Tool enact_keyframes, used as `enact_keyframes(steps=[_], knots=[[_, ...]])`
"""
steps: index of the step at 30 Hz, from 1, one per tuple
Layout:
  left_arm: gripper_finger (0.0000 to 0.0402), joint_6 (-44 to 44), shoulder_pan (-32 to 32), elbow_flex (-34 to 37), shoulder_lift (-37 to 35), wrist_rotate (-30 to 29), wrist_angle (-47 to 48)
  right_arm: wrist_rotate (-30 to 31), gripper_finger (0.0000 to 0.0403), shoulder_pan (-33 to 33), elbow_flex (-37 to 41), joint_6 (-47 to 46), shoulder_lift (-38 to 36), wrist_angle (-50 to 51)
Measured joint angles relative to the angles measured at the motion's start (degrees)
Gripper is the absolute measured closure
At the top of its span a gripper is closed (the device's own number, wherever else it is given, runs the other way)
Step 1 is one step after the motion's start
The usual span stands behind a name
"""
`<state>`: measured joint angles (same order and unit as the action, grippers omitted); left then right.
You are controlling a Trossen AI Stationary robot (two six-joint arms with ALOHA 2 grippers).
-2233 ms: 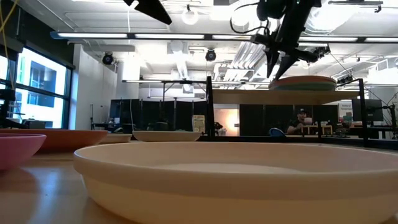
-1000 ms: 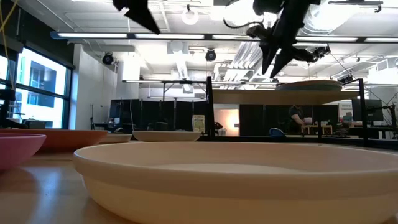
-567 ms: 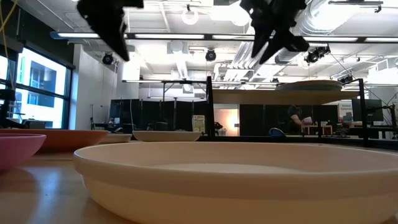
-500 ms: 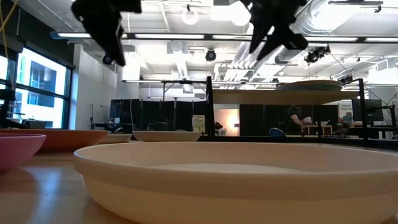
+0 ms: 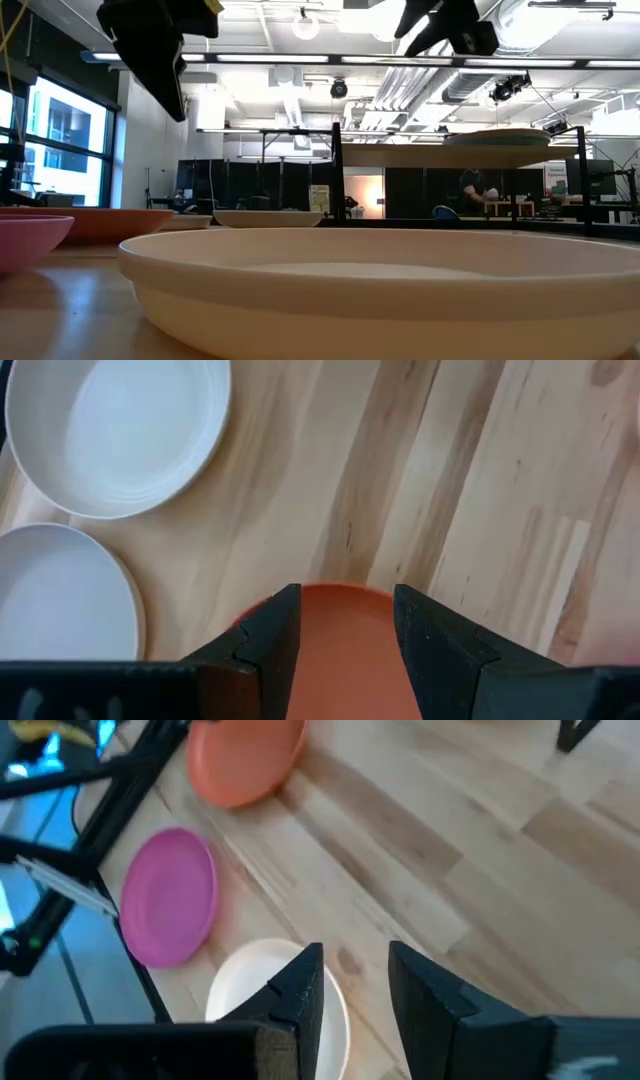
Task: Place and stack plates onto a shelf
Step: Stack the light orange plate on top of the brown plate on the shelf
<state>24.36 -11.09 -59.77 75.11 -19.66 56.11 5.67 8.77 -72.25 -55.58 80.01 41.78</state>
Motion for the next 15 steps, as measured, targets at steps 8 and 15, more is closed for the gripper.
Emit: enact_keyframes(steps=[8, 15], knots=[[0.0252, 2.6, -0.7, 0.0, 0.0, 1.2, -0.7, 0.2, 0.0308, 3.8, 0.0, 0.4, 5.1, -0.2], [0.0252, 7.2, -0.7, 0.0, 0.0, 1.6, -0.7, 0.0, 0.0308, 5.4, 0.0, 0.5, 10.0, -0.5]])
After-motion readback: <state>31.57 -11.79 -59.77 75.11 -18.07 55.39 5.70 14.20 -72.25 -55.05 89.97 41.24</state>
